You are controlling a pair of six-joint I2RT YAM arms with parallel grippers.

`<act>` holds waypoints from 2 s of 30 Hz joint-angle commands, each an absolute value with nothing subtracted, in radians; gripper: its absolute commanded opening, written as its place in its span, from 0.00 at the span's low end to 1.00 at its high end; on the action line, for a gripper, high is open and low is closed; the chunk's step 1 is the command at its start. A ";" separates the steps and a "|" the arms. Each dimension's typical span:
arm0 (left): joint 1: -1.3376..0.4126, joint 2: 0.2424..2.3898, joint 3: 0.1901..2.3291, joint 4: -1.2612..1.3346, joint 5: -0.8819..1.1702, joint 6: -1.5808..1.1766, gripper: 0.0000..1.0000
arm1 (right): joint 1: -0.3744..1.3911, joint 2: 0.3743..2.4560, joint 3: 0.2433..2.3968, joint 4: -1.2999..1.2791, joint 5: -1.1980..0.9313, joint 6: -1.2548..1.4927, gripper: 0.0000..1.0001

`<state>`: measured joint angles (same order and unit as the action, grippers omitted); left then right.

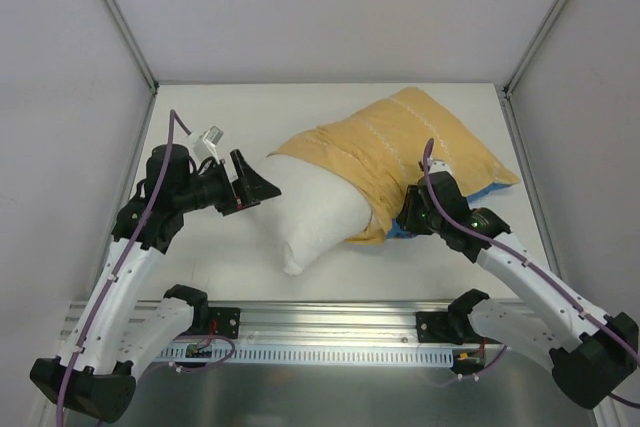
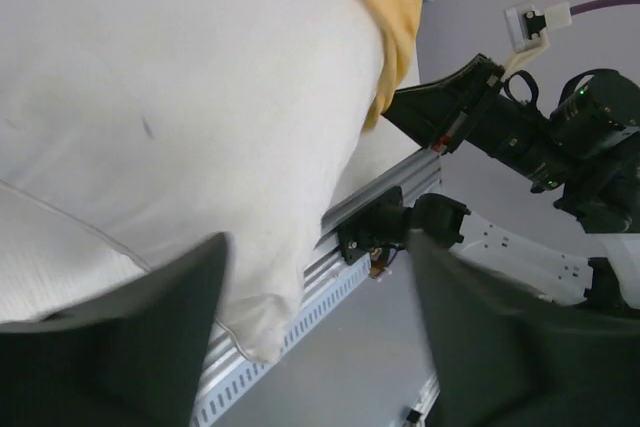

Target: Remove the pillowcase from the pillow

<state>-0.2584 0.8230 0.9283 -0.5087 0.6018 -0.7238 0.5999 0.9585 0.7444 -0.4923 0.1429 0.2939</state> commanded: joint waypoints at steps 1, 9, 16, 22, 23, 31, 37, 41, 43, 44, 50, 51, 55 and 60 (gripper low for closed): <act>-0.242 0.781 0.920 -0.477 0.657 -0.678 0.94 | 0.597 0.887 0.770 -0.613 0.195 0.232 0.34; -0.236 0.886 0.917 -0.489 0.451 -0.655 0.99 | 0.604 0.896 0.985 -0.709 0.239 0.120 1.00; -0.222 1.044 0.833 -0.424 0.230 -0.721 0.99 | 0.655 1.110 1.254 -0.713 0.200 0.037 0.99; -0.233 1.258 0.825 -0.318 0.402 -0.710 0.93 | 0.775 1.501 1.710 -0.874 0.147 -0.188 0.96; -0.241 1.259 0.815 -0.305 0.413 -0.709 0.85 | 0.788 1.552 1.774 -0.920 0.152 -0.218 0.96; -0.248 1.221 0.827 -0.259 0.500 -0.715 0.00 | 0.833 1.952 2.262 -0.954 0.072 -0.156 0.96; -0.262 1.138 0.804 -0.253 0.538 -0.724 0.00 | 0.851 2.092 2.270 -0.905 0.058 -0.137 0.98; -0.268 1.083 0.793 -0.250 0.557 -0.736 0.00 | 0.847 2.147 2.284 -0.899 0.069 -0.129 0.81; -0.267 1.048 0.788 -0.250 0.560 -0.742 0.00 | 0.842 2.154 2.281 -0.899 0.081 -0.112 0.50; -0.267 1.040 0.787 -0.252 0.566 -0.745 0.00 | 0.832 2.151 2.275 -0.899 0.110 -0.101 0.39; -0.267 0.960 0.764 -0.265 0.597 -0.782 0.00 | 0.665 2.030 2.172 -0.867 0.109 0.042 0.01; -0.268 0.924 0.762 -0.268 0.604 -0.790 0.00 | 0.629 1.996 2.131 -0.847 0.094 0.067 0.01; -0.265 0.833 0.775 -0.319 0.595 -0.799 0.00 | 0.462 1.823 1.845 -0.701 0.068 0.170 0.01; -0.265 0.750 0.837 -0.359 0.543 -0.821 0.00 | 0.354 1.683 1.743 -0.683 0.112 0.206 0.01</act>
<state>-0.2668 0.7994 0.7639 -0.3134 0.5396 -0.7959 0.3843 1.7966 1.7687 -0.7292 -0.0086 0.1658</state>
